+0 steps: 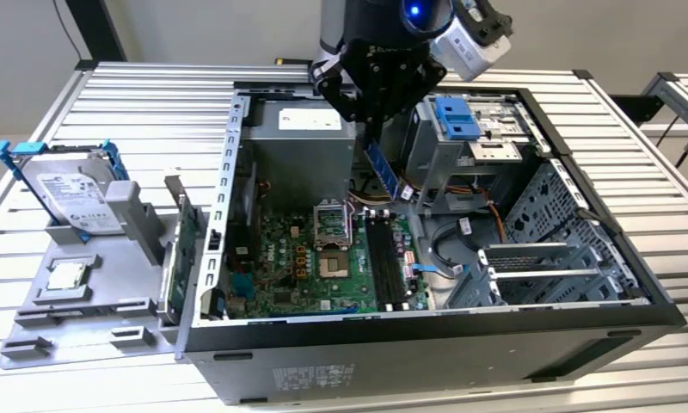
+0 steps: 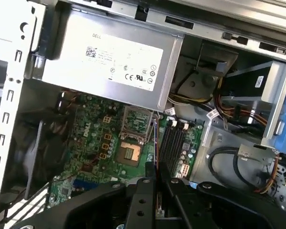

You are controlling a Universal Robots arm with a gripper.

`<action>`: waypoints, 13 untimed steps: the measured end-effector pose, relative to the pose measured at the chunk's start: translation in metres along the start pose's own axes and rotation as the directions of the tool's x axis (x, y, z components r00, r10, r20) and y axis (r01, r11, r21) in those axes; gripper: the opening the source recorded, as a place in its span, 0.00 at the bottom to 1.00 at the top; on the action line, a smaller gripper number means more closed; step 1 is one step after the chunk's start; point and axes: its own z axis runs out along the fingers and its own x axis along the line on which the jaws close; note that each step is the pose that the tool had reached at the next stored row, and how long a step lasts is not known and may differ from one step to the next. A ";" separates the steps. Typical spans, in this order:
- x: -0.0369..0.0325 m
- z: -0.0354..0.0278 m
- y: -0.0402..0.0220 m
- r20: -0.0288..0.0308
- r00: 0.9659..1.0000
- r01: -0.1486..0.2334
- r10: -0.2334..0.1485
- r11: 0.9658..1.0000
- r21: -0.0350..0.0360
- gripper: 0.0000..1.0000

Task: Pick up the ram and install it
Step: 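Insert the ram into the slot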

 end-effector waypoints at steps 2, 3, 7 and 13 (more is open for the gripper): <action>0.0000 0.0008 0.0000 0.000 0.999 -0.035 0.035 0.999 0.000 0.00; 0.0000 0.0012 0.0000 0.000 0.999 -0.055 0.055 0.999 0.000 0.00; 0.0000 0.0029 0.0000 0.000 0.992 -0.126 0.126 0.992 -0.001 0.00; -0.0001 0.0053 0.0000 -0.001 0.974 -0.225 0.225 0.974 -0.002 0.00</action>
